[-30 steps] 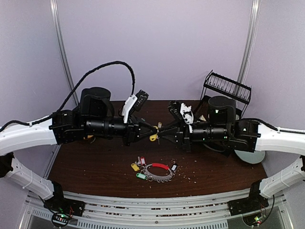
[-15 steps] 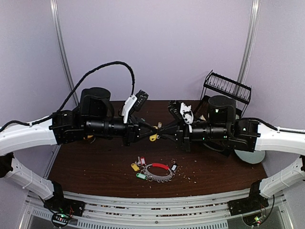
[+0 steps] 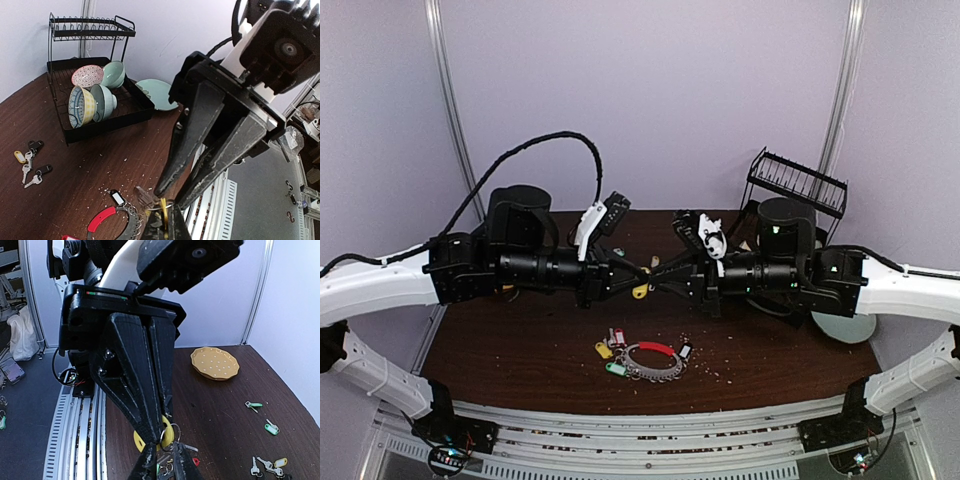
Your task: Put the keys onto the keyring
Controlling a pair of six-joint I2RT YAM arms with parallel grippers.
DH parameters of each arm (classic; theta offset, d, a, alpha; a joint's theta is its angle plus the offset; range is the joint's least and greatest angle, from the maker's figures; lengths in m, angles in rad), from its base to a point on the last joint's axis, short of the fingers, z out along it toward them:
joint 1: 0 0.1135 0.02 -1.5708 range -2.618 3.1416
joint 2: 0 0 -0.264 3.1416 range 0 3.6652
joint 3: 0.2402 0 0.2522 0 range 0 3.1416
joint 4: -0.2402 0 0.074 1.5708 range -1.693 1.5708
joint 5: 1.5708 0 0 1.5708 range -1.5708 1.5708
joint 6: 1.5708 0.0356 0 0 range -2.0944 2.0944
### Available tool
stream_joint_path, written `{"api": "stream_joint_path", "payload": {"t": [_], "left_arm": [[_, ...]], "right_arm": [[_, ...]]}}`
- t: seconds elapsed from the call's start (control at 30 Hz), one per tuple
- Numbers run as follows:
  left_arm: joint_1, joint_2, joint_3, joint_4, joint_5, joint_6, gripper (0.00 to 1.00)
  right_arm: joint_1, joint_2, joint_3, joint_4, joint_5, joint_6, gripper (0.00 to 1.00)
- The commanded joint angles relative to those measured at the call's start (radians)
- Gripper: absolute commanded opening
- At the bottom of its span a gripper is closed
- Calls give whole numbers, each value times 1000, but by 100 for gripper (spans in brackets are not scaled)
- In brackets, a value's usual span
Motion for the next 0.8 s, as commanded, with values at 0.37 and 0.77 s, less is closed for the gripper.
{"api": "stream_joint_path", "payload": {"t": [0.37, 0.77], "left_arm": [[1, -8, -9, 40, 14, 26, 0], [-6, -4, -11, 48, 32, 32, 0]], "right_arm": [[7, -13, 32, 0, -14, -24, 15], [7, 15, 83, -64, 13, -92, 11]]}}
